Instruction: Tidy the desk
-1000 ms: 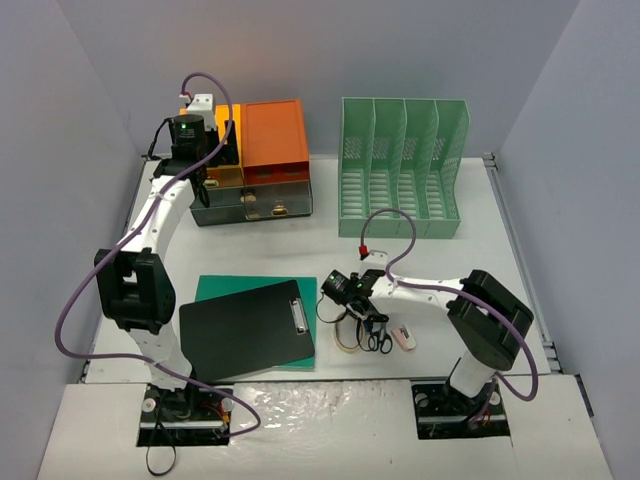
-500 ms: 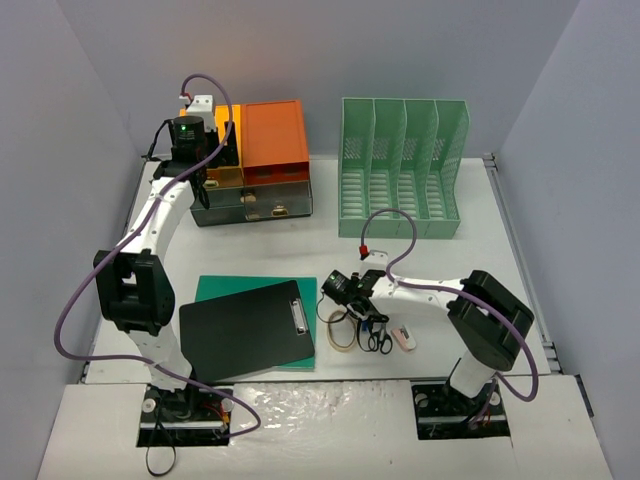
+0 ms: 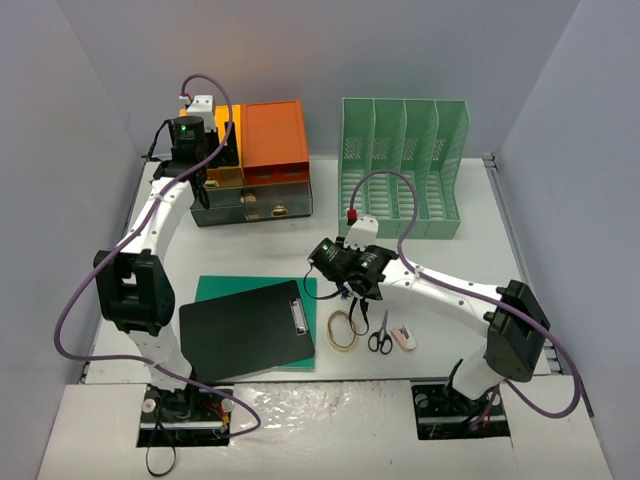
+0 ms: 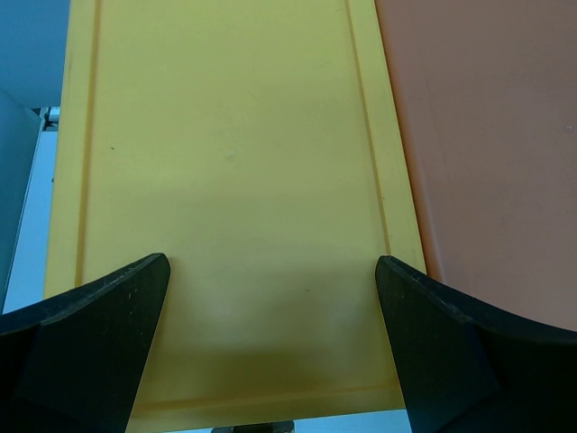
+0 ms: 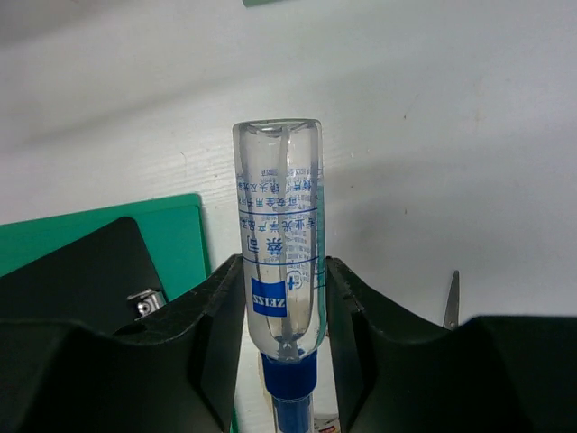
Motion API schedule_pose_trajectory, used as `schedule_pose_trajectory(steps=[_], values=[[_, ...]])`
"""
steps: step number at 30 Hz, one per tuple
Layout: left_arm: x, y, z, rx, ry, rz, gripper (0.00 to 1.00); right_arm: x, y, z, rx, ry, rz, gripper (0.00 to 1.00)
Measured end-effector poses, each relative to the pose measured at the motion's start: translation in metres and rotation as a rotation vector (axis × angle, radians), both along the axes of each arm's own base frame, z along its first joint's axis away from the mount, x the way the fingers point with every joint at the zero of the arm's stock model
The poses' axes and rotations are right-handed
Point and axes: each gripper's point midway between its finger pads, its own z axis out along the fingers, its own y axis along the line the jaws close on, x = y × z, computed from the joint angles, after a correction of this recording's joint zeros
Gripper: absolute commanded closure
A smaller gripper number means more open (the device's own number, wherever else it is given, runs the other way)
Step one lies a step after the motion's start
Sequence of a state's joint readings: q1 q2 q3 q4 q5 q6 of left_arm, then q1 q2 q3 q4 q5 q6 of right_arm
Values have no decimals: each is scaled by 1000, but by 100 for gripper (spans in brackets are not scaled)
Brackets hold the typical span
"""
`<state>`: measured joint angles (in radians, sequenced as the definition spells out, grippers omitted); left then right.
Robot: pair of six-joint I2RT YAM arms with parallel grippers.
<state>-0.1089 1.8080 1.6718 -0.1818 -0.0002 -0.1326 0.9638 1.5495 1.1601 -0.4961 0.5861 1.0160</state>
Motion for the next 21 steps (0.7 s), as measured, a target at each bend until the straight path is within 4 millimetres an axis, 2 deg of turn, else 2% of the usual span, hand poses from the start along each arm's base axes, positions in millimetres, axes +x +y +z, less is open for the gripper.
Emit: schedule_pose_trajectory(steps=[7, 13, 16, 18, 21], values=[[0, 0, 0, 0, 0, 0, 3, 12, 9, 52, 16, -64, 38, 100], [0, 0, 0, 0, 0, 0, 3, 36, 41, 137, 89, -197, 129, 100], [0, 0, 0, 0, 0, 0, 3, 46, 57, 171, 111, -250, 187, 100], [0, 0, 0, 0, 0, 0, 3, 52, 70, 187, 122, -271, 234, 100], [0, 0, 0, 0, 0, 0, 3, 59, 88, 196, 133, -270, 314, 100]])
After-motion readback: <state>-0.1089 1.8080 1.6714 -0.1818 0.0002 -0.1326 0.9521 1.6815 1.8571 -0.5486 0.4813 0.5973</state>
